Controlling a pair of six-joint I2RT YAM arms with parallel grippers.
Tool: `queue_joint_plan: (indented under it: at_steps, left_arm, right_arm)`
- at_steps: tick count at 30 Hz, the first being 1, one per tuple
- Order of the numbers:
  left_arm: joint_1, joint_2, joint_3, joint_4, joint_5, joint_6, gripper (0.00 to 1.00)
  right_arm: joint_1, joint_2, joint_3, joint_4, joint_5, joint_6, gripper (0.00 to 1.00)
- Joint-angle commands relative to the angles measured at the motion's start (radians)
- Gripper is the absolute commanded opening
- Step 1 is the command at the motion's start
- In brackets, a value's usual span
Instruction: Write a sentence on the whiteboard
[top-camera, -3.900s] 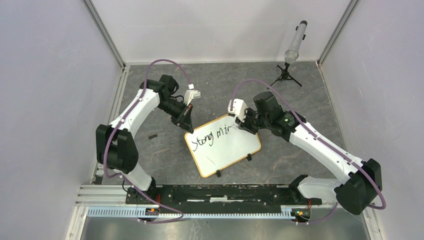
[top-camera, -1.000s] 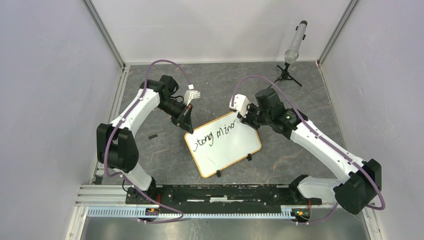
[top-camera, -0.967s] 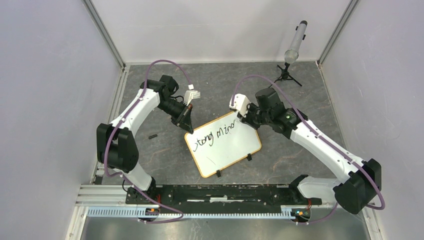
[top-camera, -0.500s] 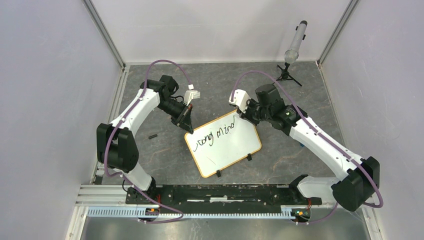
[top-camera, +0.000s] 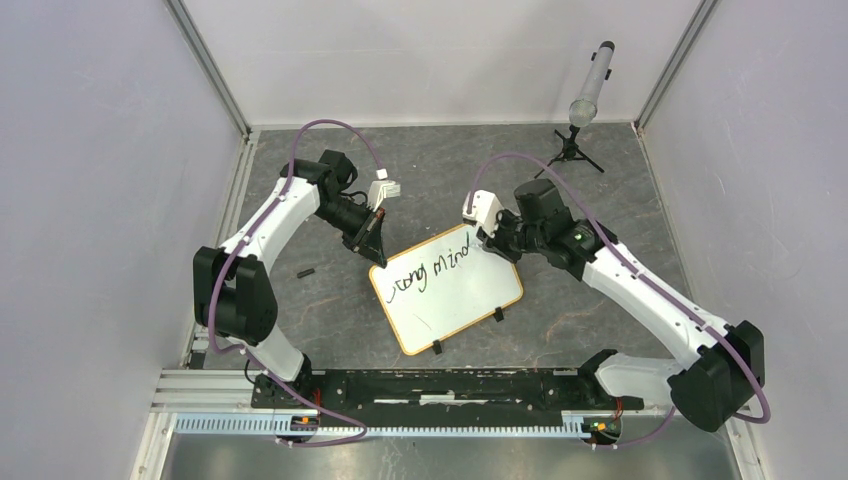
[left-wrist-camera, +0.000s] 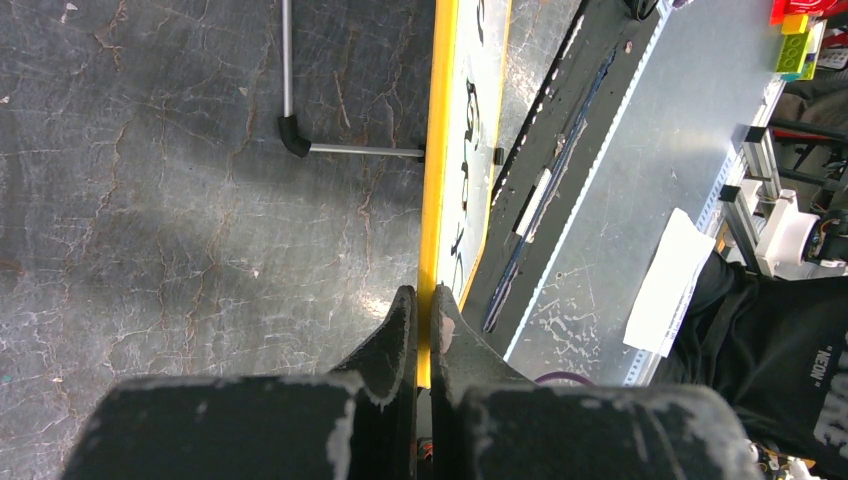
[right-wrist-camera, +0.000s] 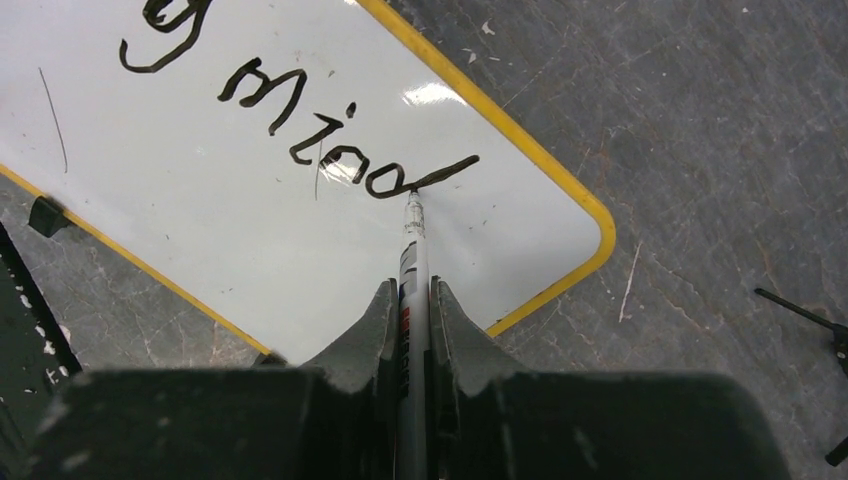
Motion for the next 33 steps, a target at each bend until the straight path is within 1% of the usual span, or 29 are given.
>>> queue_joint_plan:
  at_steps: [1, 9, 18, 23, 33]
  left_arm:
    - [0.002, 0.001, -0.008, 0.034, -0.037, 0.011, 0.02]
    - [0.002, 0.006, -0.005, 0.035, -0.041, 0.01, 0.02]
    - [0.002, 0.009, 0.0, 0.034, -0.039, 0.01, 0.02]
    - [0.002, 0.008, -0.001, 0.034, -0.038, 0.008, 0.02]
    - [0.002, 0.013, 0.002, 0.035, -0.041, 0.009, 0.03]
  right_arm:
    - [0.003, -0.027, -0.038, -0.008, -0.022, 0.011, 0.0]
    - [0.006, -0.042, -0.062, -0.031, -0.007, -0.007, 0.0]
    - [0.006, -0.052, 0.026, -0.069, 0.018, -0.019, 0.0]
    - [0.006, -0.046, 0.044, -0.065, 0.029, -0.023, 0.0]
    - [0.006, -0.027, 0.014, -0.037, 0.074, -0.051, 0.0]
